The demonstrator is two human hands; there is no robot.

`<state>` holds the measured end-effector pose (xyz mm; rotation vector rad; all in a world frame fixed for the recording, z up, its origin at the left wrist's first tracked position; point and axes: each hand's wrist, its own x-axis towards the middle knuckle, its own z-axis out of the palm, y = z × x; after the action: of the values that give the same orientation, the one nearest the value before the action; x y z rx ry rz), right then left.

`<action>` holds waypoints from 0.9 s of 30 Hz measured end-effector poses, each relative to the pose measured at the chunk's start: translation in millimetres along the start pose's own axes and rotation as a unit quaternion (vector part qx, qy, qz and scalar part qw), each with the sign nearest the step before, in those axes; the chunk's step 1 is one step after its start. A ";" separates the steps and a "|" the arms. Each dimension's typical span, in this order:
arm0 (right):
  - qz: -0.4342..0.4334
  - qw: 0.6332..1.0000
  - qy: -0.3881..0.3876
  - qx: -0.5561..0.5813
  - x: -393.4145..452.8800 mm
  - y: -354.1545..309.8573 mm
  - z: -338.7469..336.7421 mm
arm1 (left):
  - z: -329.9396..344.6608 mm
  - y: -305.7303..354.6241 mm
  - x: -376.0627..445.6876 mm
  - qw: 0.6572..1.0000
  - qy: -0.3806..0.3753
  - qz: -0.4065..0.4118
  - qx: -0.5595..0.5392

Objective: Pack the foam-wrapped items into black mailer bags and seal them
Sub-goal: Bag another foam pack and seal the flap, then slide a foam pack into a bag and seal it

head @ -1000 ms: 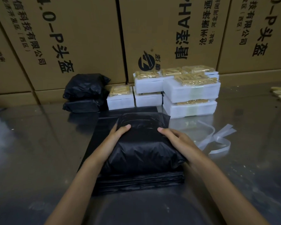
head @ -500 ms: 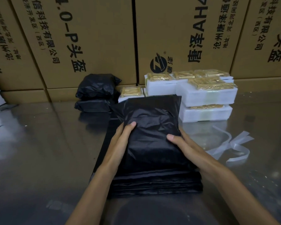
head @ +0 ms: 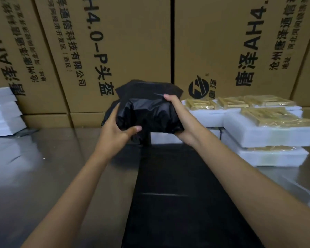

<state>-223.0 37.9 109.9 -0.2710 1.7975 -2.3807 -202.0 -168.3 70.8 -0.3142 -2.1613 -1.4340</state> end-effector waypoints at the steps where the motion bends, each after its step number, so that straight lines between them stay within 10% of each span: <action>1: -0.007 1.000 -0.028 0.007 22.6 -8.6 9.0 | -5.8 -8.2 24.6 1.000 0.025 -0.002 -0.008; 6: -0.001 0.999 -0.049 0.013 123.8 -8.5 36.1 | -21.7 -56.9 140.6 0.984 0.086 -0.113 -0.104; 9: 0.046 0.984 -0.029 -0.167 161.1 19.5 36.5 | -21.5 -93.8 175.0 0.979 0.082 -0.181 -0.033; 18: 0.042 0.962 0.005 -0.271 199.0 85.8 7.0 | -6.8 -114.3 185.3 0.963 0.177 -0.186 0.083; 23: -0.102 0.966 0.086 -0.223 175.8 100.1 -20.3 | 34.9 -93.9 130.2 0.892 0.291 0.041 0.343; 27: -0.074 0.970 0.128 -0.195 138.3 100.2 -57.8 | 90.5 -86.3 106.2 0.875 0.102 0.272 0.388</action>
<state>-370.1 33.7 5.8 -0.1480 2.4457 -2.2194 -357.4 -131.5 33.1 -0.3950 -2.0460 -0.2282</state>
